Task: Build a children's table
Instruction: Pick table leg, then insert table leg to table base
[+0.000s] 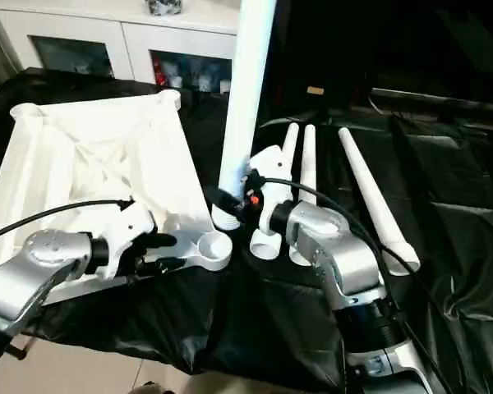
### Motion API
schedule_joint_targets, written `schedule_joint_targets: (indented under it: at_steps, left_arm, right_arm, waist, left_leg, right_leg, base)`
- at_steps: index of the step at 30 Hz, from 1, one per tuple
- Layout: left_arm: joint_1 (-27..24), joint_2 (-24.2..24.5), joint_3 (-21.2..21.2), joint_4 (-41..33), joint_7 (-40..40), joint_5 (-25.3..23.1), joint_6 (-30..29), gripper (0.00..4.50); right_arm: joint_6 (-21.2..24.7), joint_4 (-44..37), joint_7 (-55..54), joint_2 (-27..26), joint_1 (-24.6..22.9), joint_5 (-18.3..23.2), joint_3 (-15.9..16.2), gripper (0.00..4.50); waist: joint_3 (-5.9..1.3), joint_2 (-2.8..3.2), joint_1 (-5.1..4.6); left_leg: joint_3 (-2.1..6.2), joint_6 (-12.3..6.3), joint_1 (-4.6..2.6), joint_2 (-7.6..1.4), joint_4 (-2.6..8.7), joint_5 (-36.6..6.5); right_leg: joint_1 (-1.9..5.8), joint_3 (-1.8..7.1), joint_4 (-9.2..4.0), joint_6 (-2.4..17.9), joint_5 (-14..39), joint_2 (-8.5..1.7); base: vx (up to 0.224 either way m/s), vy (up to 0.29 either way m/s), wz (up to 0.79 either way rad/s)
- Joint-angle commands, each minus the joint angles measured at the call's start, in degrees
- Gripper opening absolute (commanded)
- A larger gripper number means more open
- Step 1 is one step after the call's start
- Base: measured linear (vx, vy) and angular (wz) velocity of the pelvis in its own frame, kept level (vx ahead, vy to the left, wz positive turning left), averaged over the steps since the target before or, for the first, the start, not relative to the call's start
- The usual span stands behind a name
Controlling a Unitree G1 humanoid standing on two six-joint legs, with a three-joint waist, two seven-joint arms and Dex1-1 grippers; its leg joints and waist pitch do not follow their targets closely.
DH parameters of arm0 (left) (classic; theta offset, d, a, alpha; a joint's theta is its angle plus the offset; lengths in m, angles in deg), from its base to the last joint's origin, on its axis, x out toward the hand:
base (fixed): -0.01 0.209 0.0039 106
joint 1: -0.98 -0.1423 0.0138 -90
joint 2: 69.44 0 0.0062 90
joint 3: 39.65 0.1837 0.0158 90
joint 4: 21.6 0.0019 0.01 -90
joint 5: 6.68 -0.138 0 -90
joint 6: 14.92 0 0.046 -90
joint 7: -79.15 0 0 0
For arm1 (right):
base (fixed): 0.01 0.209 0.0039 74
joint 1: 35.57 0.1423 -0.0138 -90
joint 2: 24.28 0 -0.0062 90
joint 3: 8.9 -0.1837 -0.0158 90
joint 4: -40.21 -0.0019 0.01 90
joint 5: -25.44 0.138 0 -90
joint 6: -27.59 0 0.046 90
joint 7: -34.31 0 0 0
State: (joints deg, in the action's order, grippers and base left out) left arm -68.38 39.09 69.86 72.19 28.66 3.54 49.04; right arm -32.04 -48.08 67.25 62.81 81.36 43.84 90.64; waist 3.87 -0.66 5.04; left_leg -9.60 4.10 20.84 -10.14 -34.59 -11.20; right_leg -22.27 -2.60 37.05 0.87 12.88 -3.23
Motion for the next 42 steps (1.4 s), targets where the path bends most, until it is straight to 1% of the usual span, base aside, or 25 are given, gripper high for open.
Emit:
schedule_joint_targets:
  at_steps: [1, 3, 4, 5, 9, 10, 12, 13, 14, 22, 23, 24, 25, 26, 29, 30, 31, 34, 35, 37, 38, 39, 40, 41, 42]
  left_arm:
    - [0.8, 0.4, 0.6, 0.7, -1.1, -0.8, 0.0, 1.79]
    - [1.1, 0.6, 0.6, 1.6, -1.9, -0.6, -0.2, 1.7]
    - [1.3, 0.8, 0.7, 1.9, -2.4, -0.6, -0.3, 1.59]
    - [1.4, 1.2, 0.8, 2.0, -3.3, -0.6, -0.7, 1.47]
    - [1.5, 2.6, 0.2, 1.9, -5.4, -0.2, -1.6, 1.21]
    - [1.5, 2.7, -0.5, 1.7, -5.6, 0.3, -1.8, 1.08]
    - [1.6, 2.6, -1.2, 1.5, -5.9, 1.0, -2.3, 1.08]
    - [1.6, 2.8, -1.3, 1.4, -6.2, 1.1, -2.5, 0.87]
    - [1.6, 2.9, -1.3, 1.4, -6.3, 1.0, -2.6, 0.87]
    - [1.6, 1.3, -2.0, 1.5, -6.2, 1.4, -3.4, 0.13]
    - [1.6, 1.1, -2.1, 1.5, -6.2, 1.4, -3.4, 0.13]
    - [1.7, 0.8, -2.0, 1.8, -6.1, 1.4, -3.1, 0.04]
    - [1.8, 0.6, -2.0, 1.9, -6.1, 1.5, -2.9, 0.04]
    - [1.8, 0.3, -2.0, 2.1, -6.0, 1.5, -2.7, 0.02]
    - [2.1, -0.6, -2.0, 2.7, -5.7, 1.6, -1.7, 0.01]
    - [2.3, -1.1, -1.8, 2.9, -5.4, 1.4, -1.5, 0.0]
    - [2.5, -1.7, -1.6, 3.1, -5.1, 1.1, -1.3, 0.0]
    - [2.9, -2.8, -1.5, 3.3, -4.4, 0.6, -0.9, 0.0]
    - [2.9, -3.4, -1.7, 3.3, -3.9, 0.6, -0.7, 0.0]
    - [3.0, -3.8, -1.7, 3.4, -3.6, 0.2, -0.1, 0.0]
    - [3.0, -3.9, -1.7, 3.3, -3.5, 0.1, 0.1, 0.0]
    - [2.9, -3.9, -1.7, 3.2, -3.4, 0.1, 0.2, 0.0]
    - [2.9, -4.2, -1.8, 3.1, -3.1, 0.2, -0.3, 0.0]
    - [2.9, -4.2, -1.9, 3.0, -3.1, 0.3, -0.3, 0.0]
    - [2.8, -4.3, -1.9, 2.9, -3.1, 0.3, -0.5, 0.0]
  right_arm:
    - [-0.1, -0.7, 0.2, 0.4, 0.3, 0.2, -0.4, 1.89]
    - [0.0, -0.4, 0.4, 0.3, 0.6, 0.1, -0.6, 1.89]
    - [0.0, -0.3, 0.5, 0.3, 0.7, 0.1, -0.7, 1.89]
    - [0.1, -0.2, 0.7, 0.3, 1.0, 0.2, -0.7, 1.89]
    - [0.2, 0.8, 1.1, 0.0, 1.9, 0.3, -0.9, 1.89]
    - [0.2, 1.1, 1.2, -0.1, 2.2, 0.3, -0.9, 1.89]
    - [0.4, 1.2, 1.4, -0.1, 2.4, 0.5, -0.9, 1.89]
    - [0.6, 1.3, 1.6, -0.1, 2.5, 0.7, -0.9, 1.89]
    - [0.7, 1.3, 1.7, -0.1, 2.5, 0.8, -0.9, 1.89]
    - [0.7, 2.3, 4.0, 0.8, 2.2, 0.7, -0.3, 1.89]
    - [0.8, 2.3, 4.0, 0.9, 2.2, 0.7, -0.3, 1.89]
    - [1.1, 2.1, 4.3, 0.8, 2.0, 0.9, -0.3, 1.89]
    - [1.3, 2.1, 4.5, 0.8, 1.9, 1.0, -0.2, 1.89]
    - [1.6, 1.9, 4.8, 0.7, 1.7, 1.1, -0.1, 1.89]
    - [2.3, 1.7, 5.9, 1.1, 1.1, 1.2, 0.4, 1.89]
    - [2.4, 1.8, 6.1, 1.1, 0.9, 1.2, 0.6, 1.89]
    - [2.4, 2.4, 6.3, 1.1, 0.7, 1.0, 0.9, 1.89]
    - [1.2, 4.5, 6.3, 0.9, 0.8, -0.2, 1.4, 1.89]
    - [0.6, 5.7, 6.2, 0.6, 1.0, -0.6, 1.4, 1.89]
    - [-0.5, 8.0, 6.2, 0.3, 1.5, -1.3, 1.6, 1.89]
    - [-0.9, 8.9, 6.2, 0.3, 1.7, -1.7, 1.7, 1.89]
    - [-1.1, 9.3, 6.3, 0.2, 1.8, -2.0, 1.8, 1.89]
    - [-2.1, 11.8, 6.5, -0.1, 2.4, -2.7, 2.2, 1.89]
    - [-2.1, 11.9, 6.5, -0.2, 2.5, -2.8, 2.2, 1.89]
    - [-2.5, 12.6, 6.5, -0.3, 2.7, -3.0, 2.4, 1.89]
  waist:
    - [-4.34, 1.3, 0.06]
    - [-4.3, 1.13, 0.03]
    - [-4.28, 1.23, 0.05]
    - [-4.29, 0.94, 0.03]
    - [-4.31, 1.41, 0.05]
    - [-4.29, 1.08, 0.08]
    - [-4.32, 1.15, 0.16]
    - [-4.3, 1.13, 0.11]
    - [-4.34, 1.1, 0.2]
    - [-4.27, 1.03, 0.29]
    - [-4.31, 0.9, 0.29]
    - [-4.32, 0.94, 0.3]
    - [-4.41, 0.93, 0.31]
    - [-4.4, 0.68, 0.17]
    - [-4.39, 0.67, 0.27]
    - [-4.38, 0.42, 0.26]
    - [-4.32, 0.42, 0.34]
    - [-4.27, 0.51, 0.33]
    - [-4.26, 0.25, 0.33]
    - [-4.24, 0.3, 0.35]
    - [-4.35, -0.03, 0.36]
    - [-4.32, 0.03, 0.4]
    - [-4.33, -0.31, 0.37]
    - [-4.33, -0.12, 0.4]
    - [-4.27, -0.17, 0.43]
  left_leg:
    - [0.86, 2.24, -0.59, -2.36, 3.92, -6.3]
    - [0.84, 2.19, -0.57, -2.39, 3.95, -6.6]
    - [0.86, 2.12, -0.54, -2.4, 3.97, -6.6]
    - [0.83, 2.06, -0.53, -2.41, 4.0, -6.5]
    - [0.87, 2.03, -0.67, -2.46, 3.96, -6.6]
    - [0.84, 1.96, -0.65, -2.46, 4.0, -6.6]
    - [0.84, 1.91, -0.64, -2.49, 3.98, -6.2]
    - [0.83, 1.88, -0.6, -2.47, 3.97, -6.1]
    - [0.83, 1.8, -0.58, -2.44, 3.95, -5.9]
    - [0.83, 1.68, -0.51, -2.47, 3.99, -6.2]
    - [0.82, 1.53, -0.5, -2.48, 3.95, -5.8]
    - [0.84, 1.46, -0.53, -2.5, 3.95, -5.6]
    - [0.84, 1.3, -0.47, -2.5, 3.9, -4.9]
    - [0.87, 1.12, -0.26, -2.45, 3.92, -4.3]
    - [0.76, 0.35, -0.36, -2.37, 3.79, -4.2]
    - [0.72, 0.27, -0.39, -2.45, 3.82, -4.1]
    - [0.71, 0.29, -0.41, -2.49, 3.86, -4.3]
    - [0.73, 0.46, -0.41, -2.56, 3.89, -4.9]
    - [0.74, 0.5, -0.36, -2.58, 3.9, -4.9]
    - [0.69, 0.49, -0.42, -2.59, 3.85, -5.2]
    - [0.64, 0.24, -0.35, -2.55, 3.81, -4.4]
    - [0.68, 0.06, -0.26, -2.52, 3.81, -3.9]
    - [0.65, -0.32, -0.23, -2.53, 3.81, -3.6]
    - [0.69, -0.39, -0.29, -2.54, 3.81, -3.6]
    - [0.59, -0.54, -0.3, -2.56, 3.76, -3.5]
  right_leg:
    - [2.98, 2.95, -3.81, 12.0, -1.5, -4.27]
    - [3.01, 2.96, -3.86, 12.1, -1.2, -4.26]
    - [3.02, 2.97, -3.89, 12.0, -0.6, -4.34]
    - [3.05, 2.96, -3.92, 12.0, -0.4, -4.33]
    - [2.84, 2.94, -3.8, 12.3, -0.4, -4.34]
    - [2.92, 2.95, -3.79, 12.5, -0.4, -4.39]
    - [2.92, 2.94, -3.75, 12.6, -0.8, -4.43]
    - [2.93, 2.94, -3.7, 12.6, -1.1, -4.38]
    - [2.99, 2.95, -3.67, 12.7, -1.3, -4.44]
    - [3.04, 2.96, -3.82, 12.6, -0.1, -4.5]
    - [3.07, 2.96, -3.77, 12.6, -0.5, -4.52]
    - [3.04, 2.94, -3.74, 12.7, -0.7, -4.51]
    - [3.12, 2.93, -3.64, 12.8, -1.8, -4.5]
    - [3.29, 2.89, -3.57, 12.8, -2.7, -4.46]
    - [3.22, 2.94, -3.72, 12.8, -2.1, -4.51]
    - [3.19, 2.95, -3.76, 12.8, -1.9, -4.53]
    - [3.12, 2.94, -3.8, 12.7, -1.2, -4.53]
    - [3.05, 2.91, -3.93, 12.8, 0.6, -4.64]
    - [3.09, 2.93, -3.92, 12.7, 0.9, -4.7]
    - [2.98, 2.97, -4.09, 12.7, 1.7, -4.78]
    - [3.08, 2.99, -3.97, 12.8, 0.7, -4.76]
    - [3.12, 2.98, -3.83, 12.8, 0.3, -4.74]
    - [3.09, 2.9, -3.81, 12.8, 0.0, -4.77]
    - [3.03, 2.89, -3.78, 13.0, 0.3, -4.81]
    - [2.92, 2.91, -3.87, 13.0, 0.6, -4.78]
  base:
    - [0.0, 0.0, 0.0]
    - [0.0, 0.0, 0.0]
    - [0.0, 0.0, 0.0]
    - [0.0, 0.0, 0.0]
    - [0.0, 0.0, 0.0]
    - [0.0, 0.0, 0.0]
    - [0.0, 0.0, 0.0]
    - [0.0, 0.0, 0.0]
    - [0.0, 0.0, 0.0]
    - [0.0, 0.0, 0.0]
    - [0.0, 0.0, 0.0]
    - [0.0, 0.0, 0.0]
    - [0.0, 0.0, 0.0]
    - [0.0, 0.0, 0.0]
    - [0.0, 0.0, 0.0]
    - [0.0, 0.0, 0.0]
    - [0.0, 0.0, 0.0]
    - [0.0, 0.0, 0.0]
    - [0.0, 0.0, 0.0]
    - [0.0, 0.0, 0.0]
    - [0.0, 0.0, 0.0]
    - [0.0, 0.0, 0.0]
    - [0.0, 0.0, 0.0]
    - [0.0, 0.0, 0.0]
    - [0.0, 0.0, 0.0]
